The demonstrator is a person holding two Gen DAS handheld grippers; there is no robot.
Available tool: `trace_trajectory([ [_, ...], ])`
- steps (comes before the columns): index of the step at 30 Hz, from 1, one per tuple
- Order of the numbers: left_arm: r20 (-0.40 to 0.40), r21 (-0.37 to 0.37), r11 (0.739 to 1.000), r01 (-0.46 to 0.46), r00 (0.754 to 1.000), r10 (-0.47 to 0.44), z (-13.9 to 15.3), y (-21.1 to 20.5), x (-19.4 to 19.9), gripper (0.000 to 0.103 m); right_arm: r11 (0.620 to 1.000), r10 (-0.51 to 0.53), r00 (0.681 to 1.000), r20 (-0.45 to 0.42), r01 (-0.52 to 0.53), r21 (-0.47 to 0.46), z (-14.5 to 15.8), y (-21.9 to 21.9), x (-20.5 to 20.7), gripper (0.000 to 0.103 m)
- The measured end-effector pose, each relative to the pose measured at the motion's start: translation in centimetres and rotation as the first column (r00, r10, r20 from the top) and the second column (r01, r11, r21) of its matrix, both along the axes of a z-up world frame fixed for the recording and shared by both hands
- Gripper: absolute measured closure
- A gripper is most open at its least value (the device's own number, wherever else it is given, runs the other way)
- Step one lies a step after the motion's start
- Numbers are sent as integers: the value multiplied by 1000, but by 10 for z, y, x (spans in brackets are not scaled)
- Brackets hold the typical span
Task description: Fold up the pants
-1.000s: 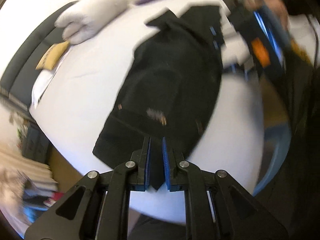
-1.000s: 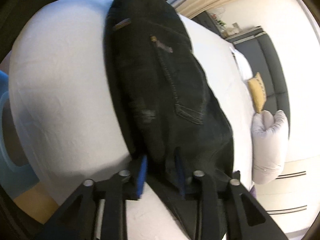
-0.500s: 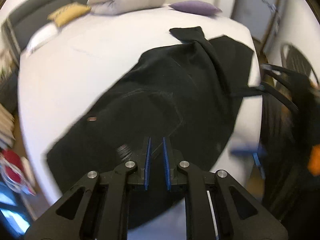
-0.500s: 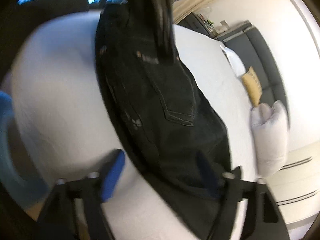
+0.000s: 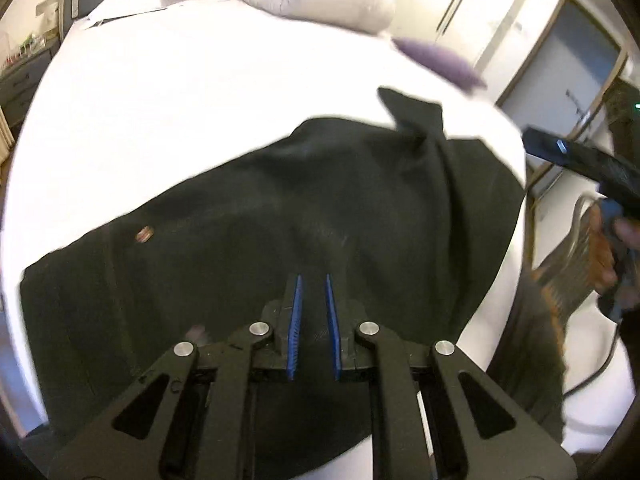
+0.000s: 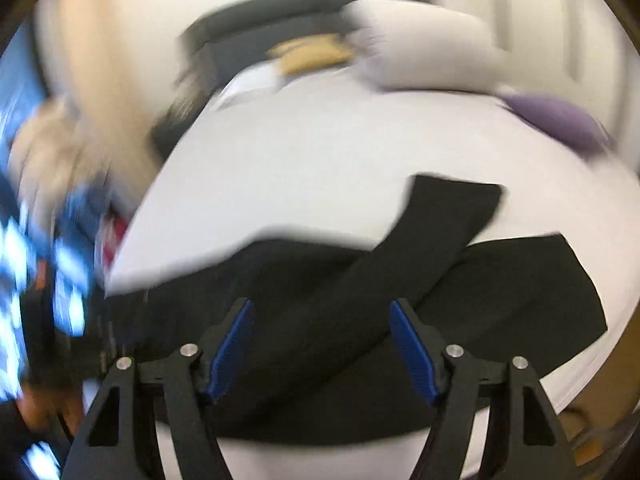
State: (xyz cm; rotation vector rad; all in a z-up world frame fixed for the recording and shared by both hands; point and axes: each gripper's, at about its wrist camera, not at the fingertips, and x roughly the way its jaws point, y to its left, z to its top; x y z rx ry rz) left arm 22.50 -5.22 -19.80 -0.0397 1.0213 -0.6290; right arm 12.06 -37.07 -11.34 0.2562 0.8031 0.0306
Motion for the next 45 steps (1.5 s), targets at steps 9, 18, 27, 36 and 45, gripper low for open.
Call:
trace_trajectory([
  [9, -253, -139, 988, -66, 967, 29, -61, -5, 43, 91, 982, -190, 975, -115, 190, -6, -20, -80, 121, 42],
  [18, -216, -94, 995, -41, 976, 20, -64, -7, 37, 91, 963, -227, 916, -331, 161, -214, -91, -70, 239, 42],
  [27, -111, 31, 1000, 4, 994, -1, -60, -26, 27, 91, 952, -270, 869, -414, 176, -251, -142, -78, 271, 42],
  [36, -110, 37, 999, 4, 994, 0, -60, -35, 28, 91, 964, -264, 913, -312, 237, -120, -118, -122, 242, 98],
  [45, -115, 55, 998, 8, 993, -1, -61, -43, 27, 91, 837, -509, 860, -15, 499, 224, -50, -219, 74, 99],
])
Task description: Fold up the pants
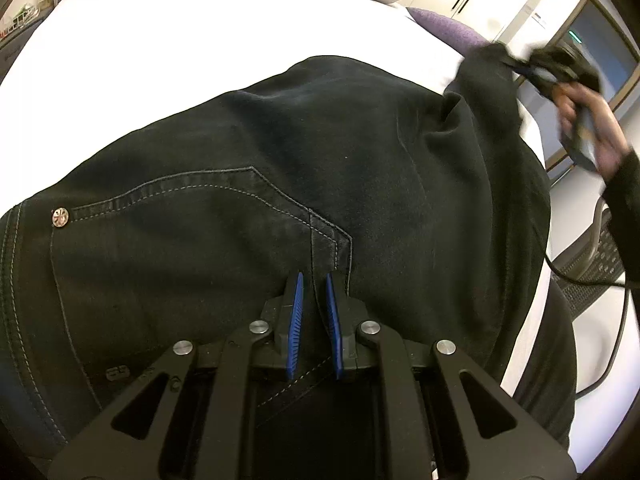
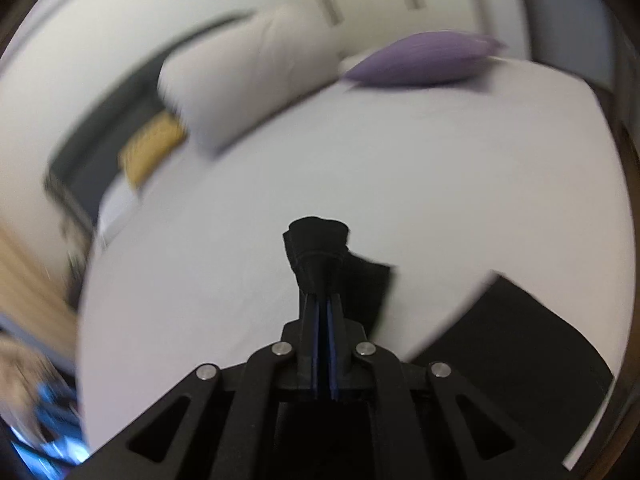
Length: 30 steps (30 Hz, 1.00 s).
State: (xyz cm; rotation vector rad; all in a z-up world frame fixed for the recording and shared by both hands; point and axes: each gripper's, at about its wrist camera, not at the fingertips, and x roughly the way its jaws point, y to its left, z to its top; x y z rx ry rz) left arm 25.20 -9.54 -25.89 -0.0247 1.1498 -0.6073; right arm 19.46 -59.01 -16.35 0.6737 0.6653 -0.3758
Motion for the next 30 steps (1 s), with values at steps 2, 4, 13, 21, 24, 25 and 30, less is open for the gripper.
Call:
trace_trajectory([
  [2, -12, -1, 1000, -2, 1000, 2, -1, 0, 2, 91, 993, -94, 993, 70, 89, 78, -6, -23, -45, 99],
  [4, -21, 3, 1000, -2, 1000, 2, 0, -1, 4, 91, 976, -179, 977, 112, 162, 143, -11, -33, -80, 99],
  [13, -30, 52, 999, 7, 1000, -6, 0, -13, 9, 91, 775, -489, 870, 70, 395, 494, -109, -60, -181, 92],
  [21, -15, 82, 997, -2, 1000, 3, 5, -26, 7, 91, 822, -401, 901, 167, 273, 500, -101, -46, -168, 23],
  [24, -6, 90, 996, -6, 1000, 6, 5, -32, 4, 91, 853, -318, 943, 99, 239, 465, -102, -52, -148, 86],
  [25, -6, 92, 996, -7, 1000, 8, 5, -33, 3, 91, 844, -321, 944, 78, 247, 476, -109, -52, -146, 96],
  [30, -4, 101, 995, -5, 1000, 5, 5, -39, -1, 91, 826, -381, 918, 110, 285, 486, -110, -53, -168, 99],
])
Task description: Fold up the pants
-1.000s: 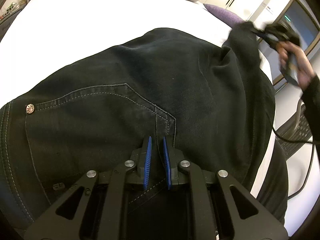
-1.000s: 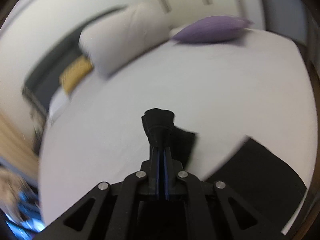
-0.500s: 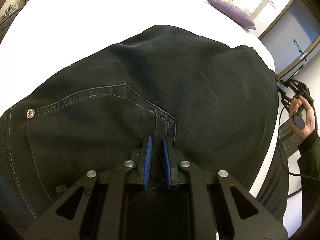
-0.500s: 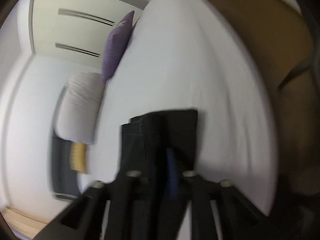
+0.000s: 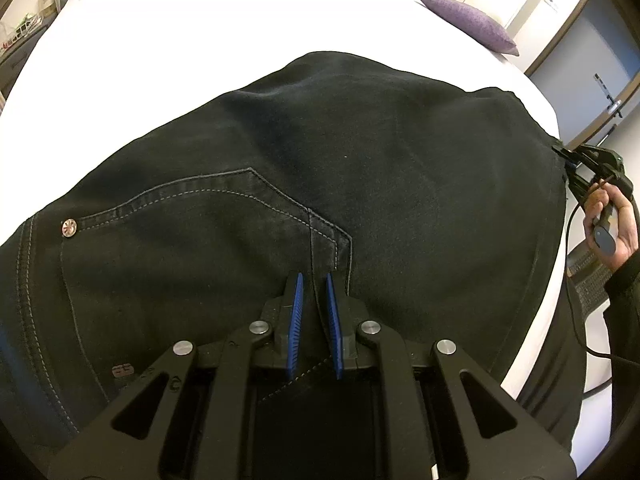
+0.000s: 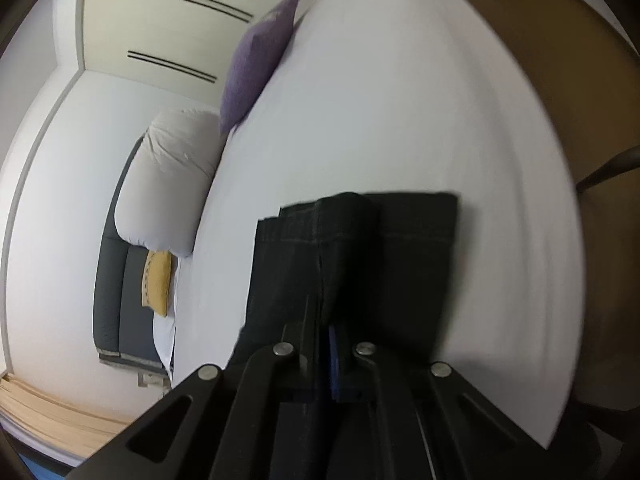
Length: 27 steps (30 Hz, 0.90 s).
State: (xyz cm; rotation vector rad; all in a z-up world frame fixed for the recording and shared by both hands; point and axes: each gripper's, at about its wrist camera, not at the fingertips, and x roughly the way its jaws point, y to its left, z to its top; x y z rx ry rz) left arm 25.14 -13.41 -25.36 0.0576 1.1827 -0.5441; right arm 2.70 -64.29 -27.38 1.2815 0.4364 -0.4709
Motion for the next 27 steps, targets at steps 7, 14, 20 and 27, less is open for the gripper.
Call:
trace_trajectory([
  [7, -10, -6, 1000, 2, 1000, -2, 1, 1, 2, 90, 997, -82, 996, 35, 82, 16, 0, 2, -31, 99],
  [14, -9, -14, 1000, 4, 1000, -4, 1, 5, 4, 90, 990, -133, 990, 37, 131, 50, -10, -3, -44, 100],
  [20, -6, -12, 1000, -1, 1000, 1, 1, 7, 3, 90, 994, -102, 993, 66, 99, 41, -3, -9, -46, 97],
  [27, -5, -8, 1000, -3, 1000, 3, 3, 5, 2, 90, 994, -62, 996, 61, 56, 95, -7, -15, -34, 66],
])
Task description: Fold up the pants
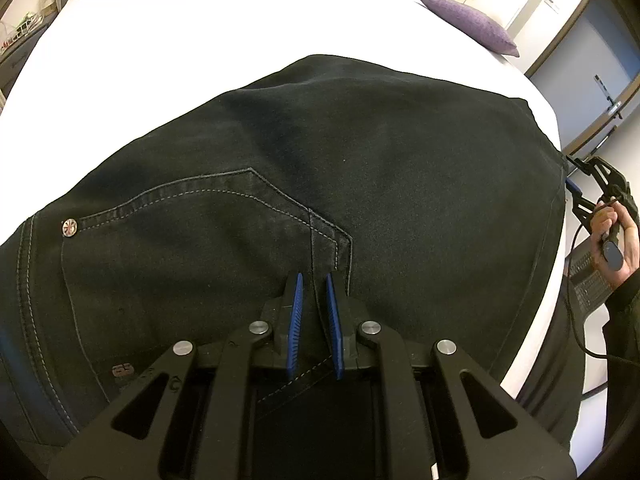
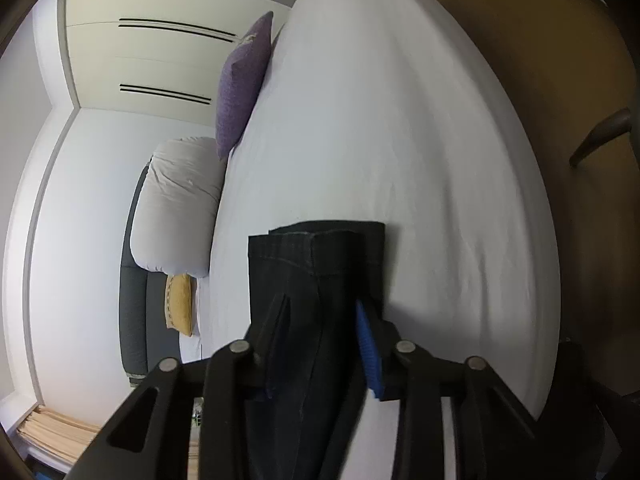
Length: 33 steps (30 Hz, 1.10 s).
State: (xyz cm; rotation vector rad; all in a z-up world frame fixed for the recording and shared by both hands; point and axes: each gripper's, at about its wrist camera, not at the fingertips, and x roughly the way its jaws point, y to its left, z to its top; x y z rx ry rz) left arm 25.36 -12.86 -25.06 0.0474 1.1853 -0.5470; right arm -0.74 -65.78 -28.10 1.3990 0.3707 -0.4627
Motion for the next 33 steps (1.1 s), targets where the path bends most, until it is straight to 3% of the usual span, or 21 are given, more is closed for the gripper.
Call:
trace_trajectory([
  [2, 1, 1, 1000, 1, 1000, -1, 0, 0, 0, 90, 999, 19, 1000, -21, -20, -37, 4, 0, 8, 68],
  [3, 2, 2, 1000, 2, 1000, -2, 0, -1, 0, 90, 998, 44, 998, -34, -46, -51, 5, -1, 15, 75],
  [4, 2, 3, 1000, 2, 1000, -2, 0, -1, 0, 90, 997, 58, 997, -43, -61, -57, 5, -3, 18, 97],
  [8, 2, -2, 1000, -1, 1000, 1, 0, -1, 0, 90, 996, 63, 995, -74, -68, -64, -2, -9, 26, 99],
  [13, -3, -8, 1000, 2, 1000, -2, 0, 2, 0, 90, 983, 42, 990, -133, -65, -170, 12, 1, 21, 99],
  [26, -10, -25, 1000, 19, 1000, -19, 1, 7, 1, 90, 995, -41, 995, -95, 32, -92, -3, -8, 4, 100],
  [31, -25, -64, 998, 16, 1000, -17, 2, 20, 0, 90, 994, 4, 991, -136, -19, -111, -8, -10, 11, 101],
  [33, -28, -79, 997, 7, 1000, -9, 2, 25, -2, 90, 985, 36, 983, -179, -65, -161, 3, -10, 14, 94],
])
